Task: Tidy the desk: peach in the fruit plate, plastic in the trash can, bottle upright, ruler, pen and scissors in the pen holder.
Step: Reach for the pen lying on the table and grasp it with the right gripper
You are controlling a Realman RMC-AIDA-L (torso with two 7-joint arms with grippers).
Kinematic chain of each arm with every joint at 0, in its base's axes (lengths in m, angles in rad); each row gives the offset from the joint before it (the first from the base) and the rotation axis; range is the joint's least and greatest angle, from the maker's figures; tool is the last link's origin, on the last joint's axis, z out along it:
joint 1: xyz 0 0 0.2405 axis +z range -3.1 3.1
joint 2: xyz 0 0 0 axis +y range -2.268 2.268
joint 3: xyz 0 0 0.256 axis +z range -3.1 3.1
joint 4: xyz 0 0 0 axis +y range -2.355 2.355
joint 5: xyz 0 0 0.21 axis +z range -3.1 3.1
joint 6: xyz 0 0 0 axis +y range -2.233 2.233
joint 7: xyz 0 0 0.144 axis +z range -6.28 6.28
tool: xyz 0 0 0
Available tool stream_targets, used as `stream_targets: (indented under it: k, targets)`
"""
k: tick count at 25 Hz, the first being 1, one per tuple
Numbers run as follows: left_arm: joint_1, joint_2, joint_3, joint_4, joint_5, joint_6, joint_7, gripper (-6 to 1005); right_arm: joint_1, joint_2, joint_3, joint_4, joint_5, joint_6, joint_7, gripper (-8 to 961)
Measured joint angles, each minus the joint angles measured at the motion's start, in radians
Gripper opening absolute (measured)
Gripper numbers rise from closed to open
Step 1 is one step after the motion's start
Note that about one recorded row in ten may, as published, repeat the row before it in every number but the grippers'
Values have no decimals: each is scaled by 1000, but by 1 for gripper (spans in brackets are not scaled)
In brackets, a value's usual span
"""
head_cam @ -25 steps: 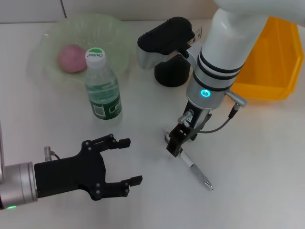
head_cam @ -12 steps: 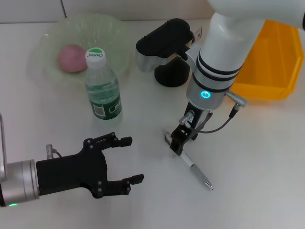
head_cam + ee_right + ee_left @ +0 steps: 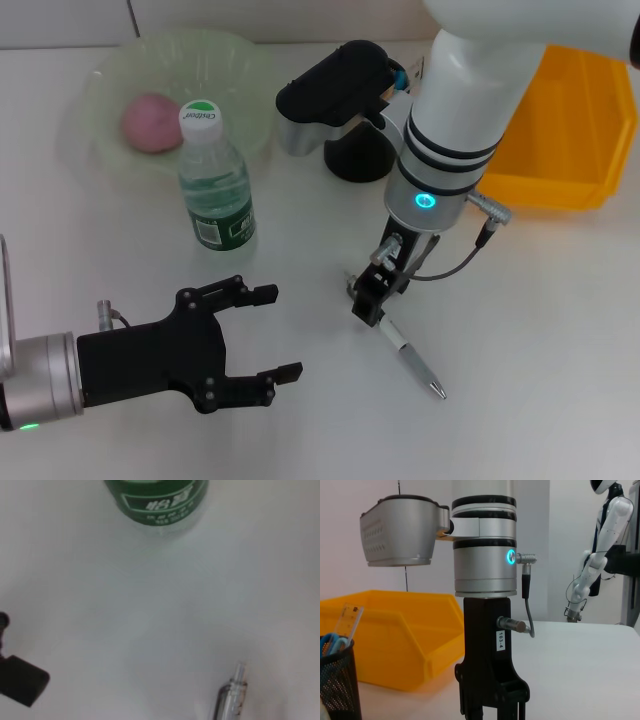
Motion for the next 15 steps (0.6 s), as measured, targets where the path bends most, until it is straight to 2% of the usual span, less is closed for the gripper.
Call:
stream_targets:
  k: [15]
  targets:
    - [-8,0,-4,-1,0,-3,0,846,-4,0,-43,-7,13,-6,0,557]
